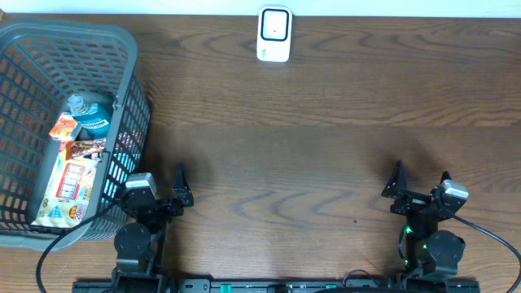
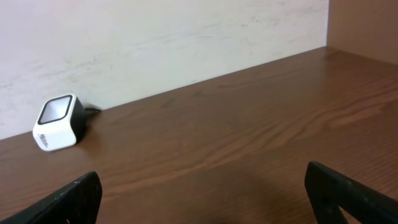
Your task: Scan the item barcode
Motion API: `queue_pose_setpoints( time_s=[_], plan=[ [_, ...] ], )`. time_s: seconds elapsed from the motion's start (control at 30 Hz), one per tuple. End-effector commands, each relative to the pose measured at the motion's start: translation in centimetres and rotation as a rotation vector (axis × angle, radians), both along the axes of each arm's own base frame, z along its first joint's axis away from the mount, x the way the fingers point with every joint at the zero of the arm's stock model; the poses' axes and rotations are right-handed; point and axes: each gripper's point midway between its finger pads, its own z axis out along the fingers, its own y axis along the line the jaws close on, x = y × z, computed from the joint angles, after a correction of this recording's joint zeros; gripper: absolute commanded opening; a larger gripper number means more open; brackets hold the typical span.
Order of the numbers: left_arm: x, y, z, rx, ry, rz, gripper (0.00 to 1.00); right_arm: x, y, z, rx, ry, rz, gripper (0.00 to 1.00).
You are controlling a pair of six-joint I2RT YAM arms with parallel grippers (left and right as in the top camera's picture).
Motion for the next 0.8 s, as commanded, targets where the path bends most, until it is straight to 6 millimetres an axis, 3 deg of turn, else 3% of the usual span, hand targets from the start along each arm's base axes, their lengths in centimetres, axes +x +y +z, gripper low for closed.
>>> queue_pose_setpoints(
  time_s=[0.0, 0.3, 0.57, 0.77],
  plan=[
    [0.1, 0.2, -0.3, -0.034, -0.010, 0.018, 0.98, -0.1, -0.2, 0.0, -0.015, 0.000, -0.010, 0.99],
    [0.3, -0.2, 1.9, -0.266, -0.081, 0.021, 0.98, -0.1, -0.2, 0.0, -0.015, 0.000, -0.010, 0.99],
    [-0.1, -0.5, 6.1, -0.280, -0.169, -0.010, 0.98, -0.1, -0.2, 0.0, -0.015, 0.000, -0.010, 0.99],
    [0.3, -1.1, 8.2, -0.283, -0.171, -0.043, 0.98, -0.1, -0.2, 0.0, -0.015, 0.000, -0.010, 0.99]
  ],
)
